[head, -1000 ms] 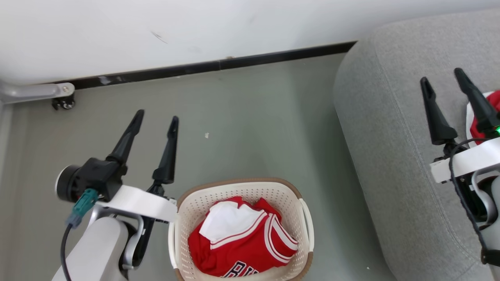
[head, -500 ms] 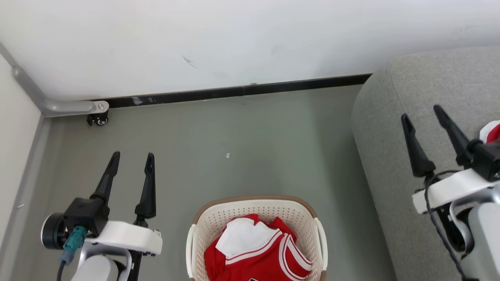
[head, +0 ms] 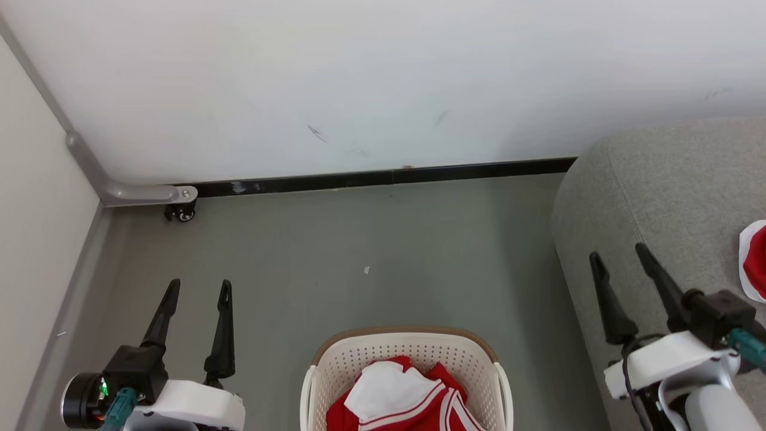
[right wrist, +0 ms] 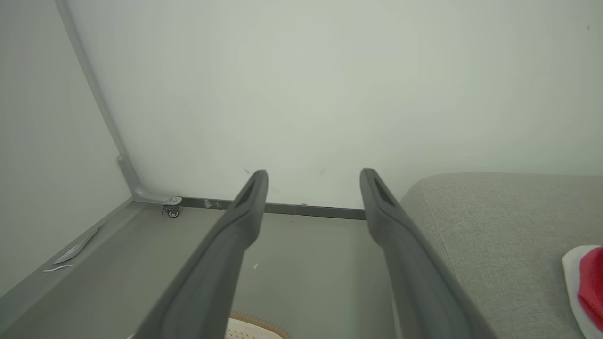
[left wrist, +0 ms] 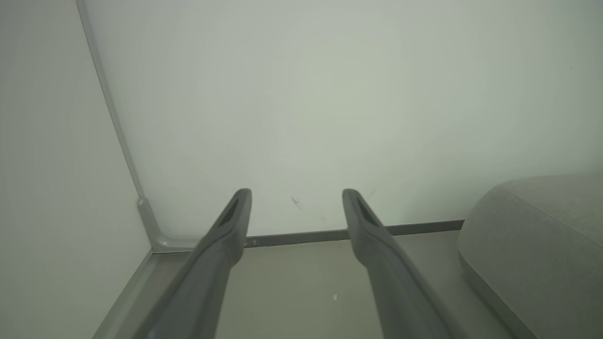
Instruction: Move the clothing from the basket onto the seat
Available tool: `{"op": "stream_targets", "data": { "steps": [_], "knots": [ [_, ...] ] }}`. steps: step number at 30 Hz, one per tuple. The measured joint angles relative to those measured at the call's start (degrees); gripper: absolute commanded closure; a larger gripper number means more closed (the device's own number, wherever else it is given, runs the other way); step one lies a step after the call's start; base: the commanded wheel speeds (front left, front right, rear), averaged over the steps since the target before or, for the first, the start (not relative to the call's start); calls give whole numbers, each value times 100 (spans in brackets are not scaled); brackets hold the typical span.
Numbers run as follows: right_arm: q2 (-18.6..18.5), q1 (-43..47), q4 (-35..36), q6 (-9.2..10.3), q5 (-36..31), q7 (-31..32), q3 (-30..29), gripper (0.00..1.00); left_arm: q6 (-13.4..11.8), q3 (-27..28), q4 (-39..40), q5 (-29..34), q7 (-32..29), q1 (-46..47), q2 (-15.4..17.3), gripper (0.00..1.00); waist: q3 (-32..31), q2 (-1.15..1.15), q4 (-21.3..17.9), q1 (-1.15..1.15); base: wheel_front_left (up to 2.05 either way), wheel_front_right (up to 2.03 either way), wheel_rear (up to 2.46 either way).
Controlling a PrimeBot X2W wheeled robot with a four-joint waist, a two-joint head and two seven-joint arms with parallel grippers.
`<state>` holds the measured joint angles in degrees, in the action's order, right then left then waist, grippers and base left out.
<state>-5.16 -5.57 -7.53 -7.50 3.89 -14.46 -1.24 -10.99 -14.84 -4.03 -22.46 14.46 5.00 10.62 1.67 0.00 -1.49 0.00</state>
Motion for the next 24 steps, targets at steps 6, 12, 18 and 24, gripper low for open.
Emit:
{"op": "stream_targets", "data": {
  "steps": [6, 12, 18, 24],
  "knots": [
    [127, 336, 99, 0, -47, 0, -101, 0, -3, 69, -2, 43, 0, -166, -31, 0, -133, 0, 39, 0, 0, 0, 0],
    [181, 609, 226, 0, -151, 0, -158, 0, -3, 149, -10, 43, 0, -330, -83, 0, -253, 0, 42, 0, 0, 0, 0],
    [230, 823, 332, 0, -153, 0, -140, 0, -1, 208, -23, 101, 0, -343, -98, 0, -326, 0, 4, 0, 0, 0, 0],
    [278, 1016, 397, 0, -156, 2, -113, 0, 2, 211, -108, 203, 0, -476, -54, 0, -360, 0, -50, 0, 0, 0, 0]
  ]
}}
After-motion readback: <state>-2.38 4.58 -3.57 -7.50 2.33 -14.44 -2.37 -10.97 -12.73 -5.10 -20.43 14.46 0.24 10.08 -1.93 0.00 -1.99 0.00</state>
